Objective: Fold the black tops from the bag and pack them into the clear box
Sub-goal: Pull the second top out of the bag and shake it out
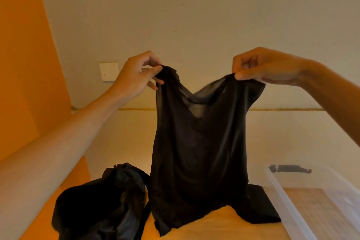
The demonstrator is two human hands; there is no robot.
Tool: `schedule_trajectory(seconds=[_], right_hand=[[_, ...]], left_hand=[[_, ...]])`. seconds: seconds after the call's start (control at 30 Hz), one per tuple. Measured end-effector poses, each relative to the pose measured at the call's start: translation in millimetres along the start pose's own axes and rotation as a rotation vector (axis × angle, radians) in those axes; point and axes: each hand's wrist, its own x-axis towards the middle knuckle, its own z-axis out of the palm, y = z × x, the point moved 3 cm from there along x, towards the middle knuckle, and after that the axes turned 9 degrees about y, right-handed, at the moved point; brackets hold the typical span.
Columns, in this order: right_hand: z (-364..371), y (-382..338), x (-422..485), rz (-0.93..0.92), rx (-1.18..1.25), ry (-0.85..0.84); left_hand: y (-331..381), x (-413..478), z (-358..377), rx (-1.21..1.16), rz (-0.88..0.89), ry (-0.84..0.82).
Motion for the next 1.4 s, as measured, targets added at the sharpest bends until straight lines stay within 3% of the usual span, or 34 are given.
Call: schedule_trajectory(seconds=[0.17,0.23,0.33,0.47,0.67,1.1,1.3,1.4], right_hand=[[36,-10,4,-0.005,-0.206,-0.233],[40,-13,11,-0.044,-0.212,-0.127],[36,-11,29,-0.076,-0.158,0.221],[54,-7,45,-0.02,-0.033,0.115],[68,-11,51,0.011,0.283,0.054],[84,-22,54,-0.094,0.393,-0.02],[77,-18,51,-0.083,0.304,0.102],[72,-16,51,-0.061,0.259,0.207]], left_hand=[[19,-3,31,-0.202,-0.026,-0.1],[26,-5,40,-0.272,-0.019,-0.142],[35,-8,45,-0.36,-0.019,-0.206],[42,-11,50,-0.453,-0.014,-0.277],[36,-12,36,-0.435,-0.002,-0.154],[32,-25,43,-0.748,-0.1,-0.148],[17,-45,47,-0.639,-0.238,-0.027],[8,-78,50,-0.421,-0.263,0.033]])
